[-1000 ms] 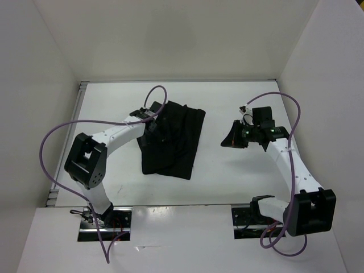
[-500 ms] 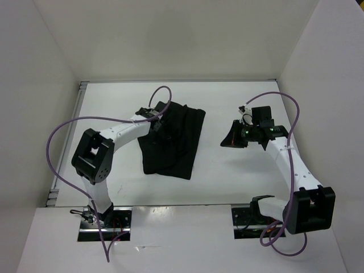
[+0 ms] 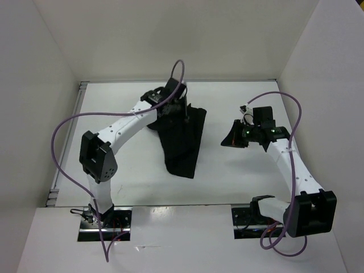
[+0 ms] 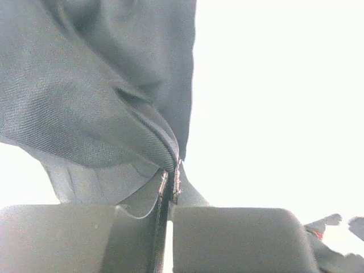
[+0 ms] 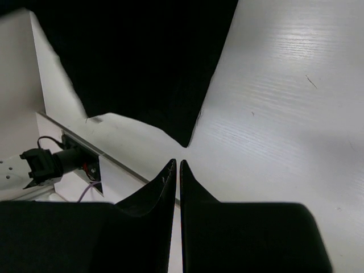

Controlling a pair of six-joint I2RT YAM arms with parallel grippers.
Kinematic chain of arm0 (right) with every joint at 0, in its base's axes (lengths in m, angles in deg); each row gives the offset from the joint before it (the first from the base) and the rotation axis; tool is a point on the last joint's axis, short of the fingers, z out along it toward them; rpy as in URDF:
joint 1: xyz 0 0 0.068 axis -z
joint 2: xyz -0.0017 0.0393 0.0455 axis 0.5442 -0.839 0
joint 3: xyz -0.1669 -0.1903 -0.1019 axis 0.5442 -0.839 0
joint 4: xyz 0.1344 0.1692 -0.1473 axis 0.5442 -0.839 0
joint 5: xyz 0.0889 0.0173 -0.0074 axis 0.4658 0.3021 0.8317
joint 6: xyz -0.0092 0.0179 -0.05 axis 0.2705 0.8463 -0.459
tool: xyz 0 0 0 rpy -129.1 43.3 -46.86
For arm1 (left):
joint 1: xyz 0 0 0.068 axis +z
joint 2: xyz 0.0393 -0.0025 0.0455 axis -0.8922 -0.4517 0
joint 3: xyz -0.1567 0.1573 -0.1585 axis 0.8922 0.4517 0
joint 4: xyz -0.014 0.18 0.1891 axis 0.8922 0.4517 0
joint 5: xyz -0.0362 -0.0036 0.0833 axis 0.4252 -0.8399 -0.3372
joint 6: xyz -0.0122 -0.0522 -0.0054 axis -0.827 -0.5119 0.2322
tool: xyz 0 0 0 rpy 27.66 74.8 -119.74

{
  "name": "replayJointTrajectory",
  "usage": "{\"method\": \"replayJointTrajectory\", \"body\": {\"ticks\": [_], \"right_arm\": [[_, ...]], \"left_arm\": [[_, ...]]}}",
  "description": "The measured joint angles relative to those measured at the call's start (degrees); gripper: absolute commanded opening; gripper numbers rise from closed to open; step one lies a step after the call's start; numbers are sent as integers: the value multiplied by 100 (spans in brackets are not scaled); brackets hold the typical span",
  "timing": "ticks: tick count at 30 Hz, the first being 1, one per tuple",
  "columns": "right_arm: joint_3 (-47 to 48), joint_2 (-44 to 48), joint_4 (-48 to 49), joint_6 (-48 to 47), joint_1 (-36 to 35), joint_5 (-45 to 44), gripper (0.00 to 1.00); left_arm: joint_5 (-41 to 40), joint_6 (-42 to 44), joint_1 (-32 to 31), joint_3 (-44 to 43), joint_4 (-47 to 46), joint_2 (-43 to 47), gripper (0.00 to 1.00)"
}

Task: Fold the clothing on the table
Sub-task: Flatten the skirt out

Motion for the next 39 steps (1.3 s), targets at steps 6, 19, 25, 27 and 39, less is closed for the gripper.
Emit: {"method": "replayJointTrajectory", "body": {"ticks": [6,19,25,27,39], "right_arm": [[-2,133,4,74,0,-15,10],[-7,140,22,245,52,-26,10],[92,-223,31,323,59,61,19],[186,-372,31,313,46,105,23],[315,-2151,-85,9,-190,-505,46]], "left_arm": [[680,452,-284,-2660,17,-240,0],[446,555,1036,2159,-557,2879,0],[310,389,852,3915,-48,2262,0],[164,376,782,3965,92,2070,0],[-160,278,726,3963,120,1893,0]]}}
